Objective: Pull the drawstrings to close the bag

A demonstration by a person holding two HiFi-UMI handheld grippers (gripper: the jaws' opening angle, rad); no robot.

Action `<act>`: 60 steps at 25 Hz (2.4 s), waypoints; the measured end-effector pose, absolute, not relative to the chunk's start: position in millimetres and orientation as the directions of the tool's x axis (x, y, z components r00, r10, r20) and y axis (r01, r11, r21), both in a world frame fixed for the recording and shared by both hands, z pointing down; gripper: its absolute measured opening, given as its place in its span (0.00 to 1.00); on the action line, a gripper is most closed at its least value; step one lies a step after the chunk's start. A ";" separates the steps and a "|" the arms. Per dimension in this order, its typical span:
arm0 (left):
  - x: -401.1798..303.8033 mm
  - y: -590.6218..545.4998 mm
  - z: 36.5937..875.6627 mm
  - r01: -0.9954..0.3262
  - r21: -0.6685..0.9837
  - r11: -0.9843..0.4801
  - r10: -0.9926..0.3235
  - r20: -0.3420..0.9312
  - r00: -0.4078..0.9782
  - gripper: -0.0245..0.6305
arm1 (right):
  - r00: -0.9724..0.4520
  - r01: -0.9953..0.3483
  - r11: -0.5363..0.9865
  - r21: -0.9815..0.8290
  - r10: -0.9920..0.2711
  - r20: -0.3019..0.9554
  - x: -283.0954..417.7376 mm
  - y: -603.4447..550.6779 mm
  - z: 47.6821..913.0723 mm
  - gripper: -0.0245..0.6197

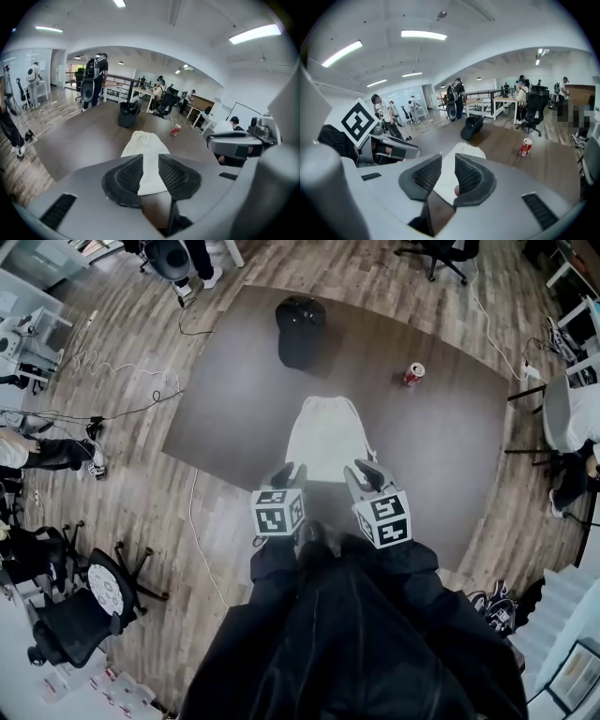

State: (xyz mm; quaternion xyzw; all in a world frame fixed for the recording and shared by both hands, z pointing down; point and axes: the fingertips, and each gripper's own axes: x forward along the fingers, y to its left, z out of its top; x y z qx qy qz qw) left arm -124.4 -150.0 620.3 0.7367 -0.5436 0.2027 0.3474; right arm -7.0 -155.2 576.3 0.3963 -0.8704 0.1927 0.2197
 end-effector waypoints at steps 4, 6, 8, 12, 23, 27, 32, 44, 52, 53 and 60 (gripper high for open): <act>-128.1 -156.3 556.3 -0.951 0.237 -0.200 -0.760 0.575 0.303 0.16 | -0.591 -0.781 0.616 -0.102 -0.675 0.442 -20.9 -165.2 514.5 0.14; -127.9 -157.7 523.1 -0.956 0.185 -0.227 -0.801 0.523 0.291 0.15 | -0.578 -0.793 0.604 -0.079 -0.706 0.409 -23.1 -167.4 488.9 0.11; -128.8 -159.2 491.4 -0.961 0.147 -0.235 -0.837 0.471 0.277 0.12 | -0.572 -0.801 0.595 -0.064 -0.730 0.374 -25.1 -169.0 464.7 0.09; -129.0 -159.8 438.8 -0.963 0.119 -0.240 -0.885 0.381 0.267 0.09 | -0.576 -0.803 0.595 -0.030 -0.762 0.295 -30.1 -169.9 419.8 0.08; -130.0 -168.5 347.3 -0.963 0.077 -0.257 -0.937 0.225 0.268 0.09 | -0.585 -0.807 0.590 0.032 -0.805 0.103 -42.0 -174.9 326.5 0.07; -128.9 -173.9 334.1 -0.960 0.063 -0.273 -0.939 0.202 0.280 0.09 | -0.577 -0.813 0.581 0.043 -0.813 0.069 -43.1 -178.2 312.3 0.07; -125.3 -175.4 328.1 -0.953 0.061 -0.296 -0.935 0.185 0.302 0.09 | -0.552 -0.831 0.555 0.052 -0.832 0.055 -40.5 -178.9 306.0 0.07; -117.1 -176.7 332.8 -0.942 0.072 -0.327 -0.923 0.191 0.335 0.09 | -0.522 -0.849 0.525 0.066 -0.851 0.058 -31.8 -178.8 305.9 0.07; -115.9 -179.1 331.1 -0.940 0.067 -0.335 -0.921 0.188 0.341 0.09 | -0.512 -0.854 0.516 0.072 -0.857 0.060 -30.2 -180.2 305.7 0.07; -116.2 -178.3 331.5 -0.940 0.068 -0.335 -0.921 0.188 0.341 0.09 | -0.512 -0.854 0.515 0.072 -0.857 0.059 -30.3 -179.5 305.5 0.07; -117.2 -177.6 337.2 -0.939 0.074 -0.337 -0.919 0.192 0.345 0.09 | -0.513 -0.853 0.516 0.073 -0.856 0.061 -33.7 -178.8 308.7 0.07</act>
